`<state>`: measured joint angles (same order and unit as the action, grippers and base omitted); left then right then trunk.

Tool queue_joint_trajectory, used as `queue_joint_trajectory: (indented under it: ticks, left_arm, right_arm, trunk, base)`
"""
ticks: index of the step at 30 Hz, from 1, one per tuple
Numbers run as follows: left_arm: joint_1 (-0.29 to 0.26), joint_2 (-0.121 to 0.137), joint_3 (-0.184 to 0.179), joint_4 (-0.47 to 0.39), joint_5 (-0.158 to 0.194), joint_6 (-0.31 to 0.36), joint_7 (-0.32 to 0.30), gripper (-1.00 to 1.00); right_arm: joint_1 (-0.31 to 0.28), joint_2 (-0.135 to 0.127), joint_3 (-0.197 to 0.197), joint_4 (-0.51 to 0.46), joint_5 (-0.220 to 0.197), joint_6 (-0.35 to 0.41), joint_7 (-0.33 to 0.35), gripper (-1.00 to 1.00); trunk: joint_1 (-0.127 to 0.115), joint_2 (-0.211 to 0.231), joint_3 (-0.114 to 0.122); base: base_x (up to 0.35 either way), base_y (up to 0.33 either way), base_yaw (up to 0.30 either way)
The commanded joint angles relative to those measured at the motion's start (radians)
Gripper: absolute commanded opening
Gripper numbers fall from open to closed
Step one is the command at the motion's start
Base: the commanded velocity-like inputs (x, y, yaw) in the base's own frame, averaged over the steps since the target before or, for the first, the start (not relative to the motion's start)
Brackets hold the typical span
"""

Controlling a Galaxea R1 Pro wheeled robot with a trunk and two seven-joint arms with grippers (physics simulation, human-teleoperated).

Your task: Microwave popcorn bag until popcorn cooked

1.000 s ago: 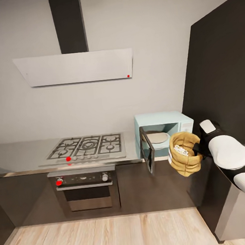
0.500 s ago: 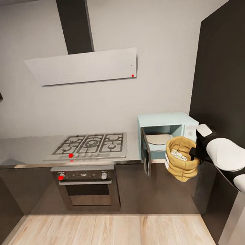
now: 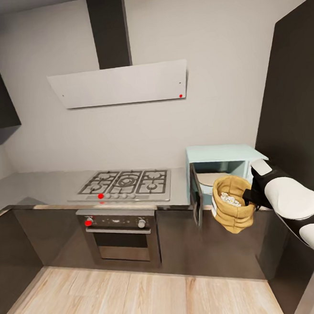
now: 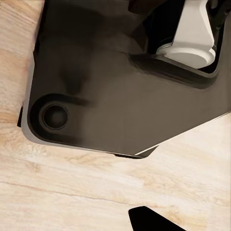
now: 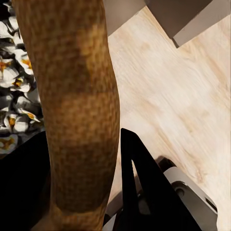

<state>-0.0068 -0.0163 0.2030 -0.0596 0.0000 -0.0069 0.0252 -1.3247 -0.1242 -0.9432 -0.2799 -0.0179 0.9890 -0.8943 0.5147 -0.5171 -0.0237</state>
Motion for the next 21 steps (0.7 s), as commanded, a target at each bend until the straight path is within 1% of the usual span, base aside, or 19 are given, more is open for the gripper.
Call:
queue_joint_trajectory:
  ticks: [1, 3, 8, 16, 21]
  left_arm:
    - [-0.001, 0.000, 0.004, 0.000, 0.000, -0.001, 0.002, 1.00]
    - [-0.001, -0.001, 0.004, 0.000, 0.000, -0.001, 0.002, 1.00]
    - [0.000, -0.001, 0.004, 0.000, 0.000, -0.001, 0.002, 1.00]
    - [-0.001, 0.000, 0.004, 0.000, 0.000, -0.001, 0.002, 1.00]
    - [-0.001, 0.001, 0.004, 0.000, 0.000, -0.001, 0.002, 1.00]
  right_arm:
    - [-0.002, 0.000, -0.003, -0.001, -0.003, 0.004, -0.005, -1.00]
    - [-0.001, 0.000, -0.003, -0.001, -0.003, 0.004, -0.005, -1.00]
    - [-0.001, -0.001, -0.004, -0.001, -0.002, 0.004, -0.004, -1.00]
    - [-0.001, -0.001, -0.004, -0.001, -0.002, 0.007, -0.001, -1.00]
    - [-0.001, -0.001, -0.003, -0.001, -0.002, 0.008, 0.000, -1.00]
  trunk:
    - [0.000, -0.002, -0.002]
    - [0.000, -0.002, -0.002]
    - [0.000, -0.002, -0.002]
    - [0.000, -0.002, -0.002]
    - [0.000, -0.002, -0.002]
  base:
    - [0.000, 0.000, 0.244]
    - [0.000, 0.000, 0.198]
    - [0.019, -0.017, 0.040]
    - [0.194, -0.215, 0.001]
    - [0.051, -0.071, 0.000]
